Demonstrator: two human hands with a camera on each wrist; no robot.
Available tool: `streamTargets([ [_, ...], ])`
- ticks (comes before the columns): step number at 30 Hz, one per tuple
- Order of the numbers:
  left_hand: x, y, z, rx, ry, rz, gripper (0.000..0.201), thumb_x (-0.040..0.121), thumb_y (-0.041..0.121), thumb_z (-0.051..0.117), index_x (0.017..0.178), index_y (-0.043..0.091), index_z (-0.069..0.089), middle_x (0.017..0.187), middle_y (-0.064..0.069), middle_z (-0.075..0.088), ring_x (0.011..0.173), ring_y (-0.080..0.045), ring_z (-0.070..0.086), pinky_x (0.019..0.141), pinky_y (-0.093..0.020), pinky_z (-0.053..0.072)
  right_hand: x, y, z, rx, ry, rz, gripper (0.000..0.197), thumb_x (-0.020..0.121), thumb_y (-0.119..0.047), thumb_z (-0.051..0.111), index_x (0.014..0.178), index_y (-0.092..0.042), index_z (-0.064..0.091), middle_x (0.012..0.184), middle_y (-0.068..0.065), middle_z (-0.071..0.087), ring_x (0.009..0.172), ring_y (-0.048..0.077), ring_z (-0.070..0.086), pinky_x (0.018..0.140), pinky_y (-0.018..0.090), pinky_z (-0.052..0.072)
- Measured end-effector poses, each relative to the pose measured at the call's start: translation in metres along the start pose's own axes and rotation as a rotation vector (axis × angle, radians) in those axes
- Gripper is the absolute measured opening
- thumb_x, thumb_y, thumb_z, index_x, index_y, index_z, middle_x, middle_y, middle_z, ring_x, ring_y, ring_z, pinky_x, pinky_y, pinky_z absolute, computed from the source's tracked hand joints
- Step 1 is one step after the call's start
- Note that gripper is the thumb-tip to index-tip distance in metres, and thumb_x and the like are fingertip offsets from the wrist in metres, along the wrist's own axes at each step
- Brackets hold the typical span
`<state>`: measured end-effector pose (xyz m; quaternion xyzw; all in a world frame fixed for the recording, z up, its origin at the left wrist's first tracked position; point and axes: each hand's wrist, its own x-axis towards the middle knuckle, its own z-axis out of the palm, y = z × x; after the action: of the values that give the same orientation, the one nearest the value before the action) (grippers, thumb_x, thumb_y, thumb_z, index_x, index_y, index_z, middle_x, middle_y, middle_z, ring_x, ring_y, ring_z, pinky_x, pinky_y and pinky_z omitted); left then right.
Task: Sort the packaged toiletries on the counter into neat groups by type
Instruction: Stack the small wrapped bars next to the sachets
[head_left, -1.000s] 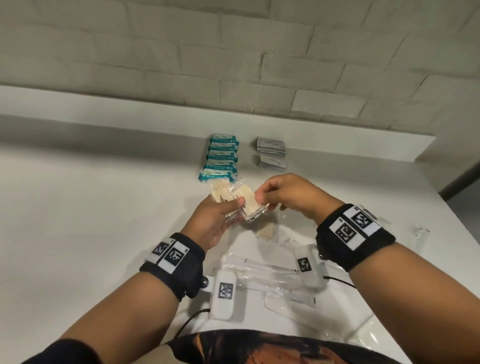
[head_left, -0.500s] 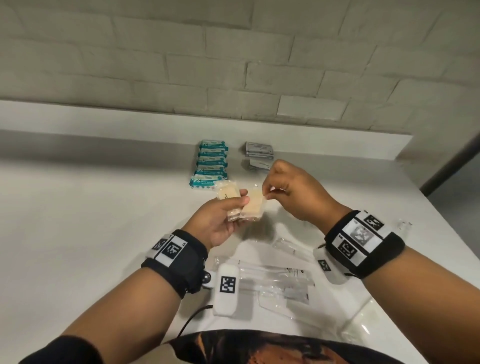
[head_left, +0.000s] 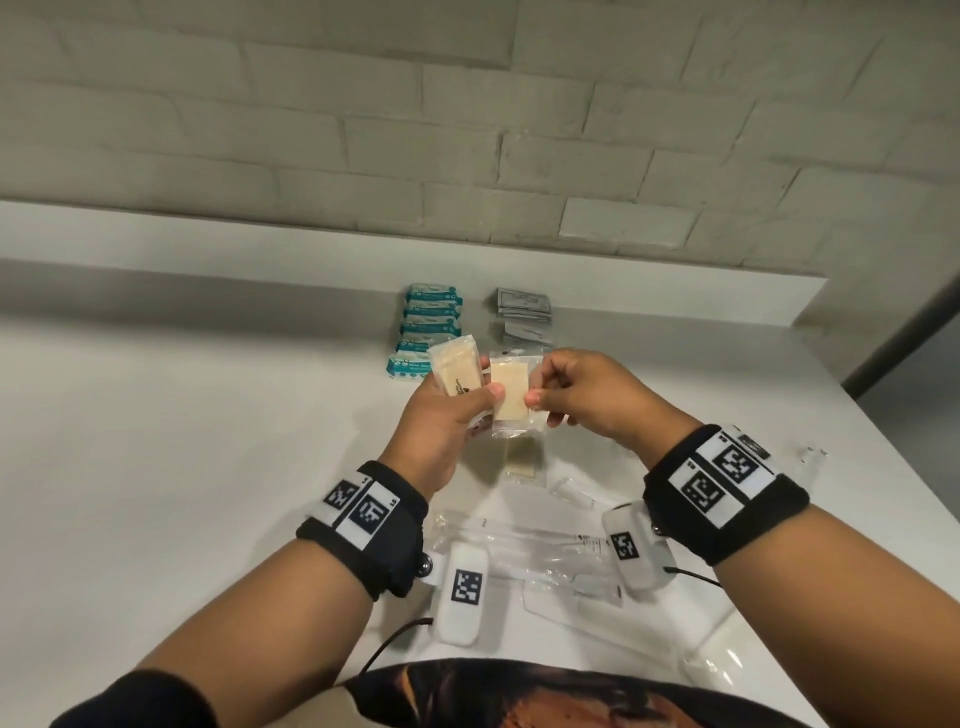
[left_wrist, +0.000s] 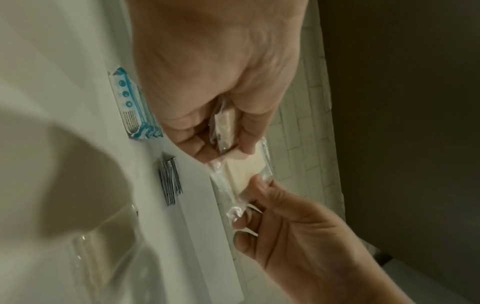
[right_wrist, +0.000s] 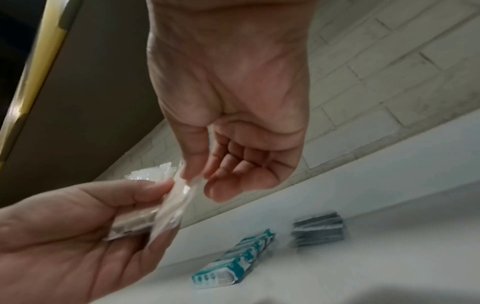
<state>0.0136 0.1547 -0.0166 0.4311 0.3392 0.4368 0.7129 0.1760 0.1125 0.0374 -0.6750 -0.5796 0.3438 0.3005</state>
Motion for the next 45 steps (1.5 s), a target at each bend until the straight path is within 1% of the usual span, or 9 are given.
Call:
streamTargets([
  [2,-0.001,-0.001,-0.002,0.092,0.005,0.015,0.028,0.087,0.0,0.064,0.109,0.017,0.06,0.093,-0.002,0.068,0.081,-0.015,0.068,0.065,-0.025,0.053,0.002,-0.004,-0.004,0.038,0.037,-0.015,0.018,0.083,-0.016,0.073,0.099,-0.014,0.064,0.078,-0.003,0.06,0.063,0.012,0.058,0.051,0.013,0.045],
  [8,-0.001,-0.004,-0.004,0.175,-0.039,-0.006,0.029,0.083,0.002,0.07,0.107,0.017,0.061,0.097,-0.007,0.066,0.087,-0.019,0.065,0.073,-0.029,0.054,0.014,-0.016,-0.012,-0.236,-0.004,0.0,0.011,0.079,-0.014,0.075,0.071,-0.019,0.069,0.072,-0.003,0.066,0.066,0.012,0.057,0.069,0.029,0.05],
  [12,0.001,-0.005,-0.01,0.097,-0.008,-0.052,0.025,0.087,0.009,0.068,0.109,0.015,0.059,0.099,-0.007,0.066,0.084,-0.018,0.065,0.072,-0.026,0.055,0.027,-0.005,-0.023,-0.506,0.155,0.037,0.008,0.088,-0.019,0.064,0.082,-0.014,0.066,0.091,0.003,0.067,0.088,0.021,0.062,0.081,0.032,0.049],
  [18,0.004,0.0,-0.025,-0.247,-0.01,-0.21,0.033,0.093,-0.004,0.041,0.124,0.005,0.049,0.108,-0.013,0.063,0.09,-0.027,0.066,0.074,-0.031,0.058,0.039,0.015,-0.004,-0.61,-0.063,0.115,0.027,0.098,-0.02,0.048,0.102,0.002,0.062,0.107,0.018,0.064,0.096,0.031,0.059,0.081,0.036,0.046],
  [27,-0.002,-0.002,-0.035,-0.151,0.04,-0.17,0.034,0.092,0.0,0.056,0.126,0.001,0.054,0.11,-0.017,0.068,0.092,-0.027,0.069,0.063,-0.026,0.058,0.059,0.038,0.023,-0.706,-0.093,0.161,0.03,0.091,-0.035,0.058,0.115,-0.015,0.061,0.12,0.003,0.062,0.106,0.021,0.058,0.089,0.033,0.047],
  [35,0.002,-0.003,-0.024,-0.133,0.034,-0.15,0.022,0.09,0.001,0.059,0.11,0.007,0.062,0.092,-0.006,0.074,0.081,-0.018,0.072,0.068,-0.027,0.058,0.027,0.002,0.023,0.16,-0.087,0.011,0.009,0.079,-0.011,0.076,0.086,-0.007,0.071,0.07,-0.003,0.068,0.058,0.007,0.055,0.057,0.016,0.046],
  [38,0.001,-0.004,-0.02,-0.104,0.044,-0.169,0.007,0.092,0.011,0.059,0.096,0.009,0.065,0.083,-0.004,0.074,0.073,-0.016,0.07,0.06,-0.022,0.057,0.026,0.002,0.026,0.157,0.032,0.0,0.009,0.077,-0.008,0.076,0.073,-0.012,0.07,0.068,-0.003,0.066,0.06,0.007,0.055,0.061,0.02,0.047],
  [42,0.005,-0.004,-0.023,-0.119,0.081,-0.288,0.035,0.094,0.04,0.054,0.097,0.005,0.06,0.098,-0.018,0.072,0.077,-0.024,0.072,0.065,-0.029,0.061,0.021,0.003,0.013,-0.081,0.217,-0.234,0.012,0.08,-0.011,0.073,0.072,-0.016,0.066,0.078,-0.002,0.062,0.069,0.011,0.055,0.068,0.026,0.047],
  [45,0.0,0.002,-0.008,-0.153,0.018,-0.334,0.022,0.092,0.027,0.061,0.1,0.006,0.06,0.091,-0.015,0.07,0.068,-0.02,0.071,0.06,-0.025,0.06,0.004,0.014,-0.002,-0.461,0.167,-0.484,0.006,0.08,-0.017,0.073,0.079,-0.022,0.069,0.087,-0.009,0.055,0.083,0.013,0.055,0.079,0.032,0.045],
])
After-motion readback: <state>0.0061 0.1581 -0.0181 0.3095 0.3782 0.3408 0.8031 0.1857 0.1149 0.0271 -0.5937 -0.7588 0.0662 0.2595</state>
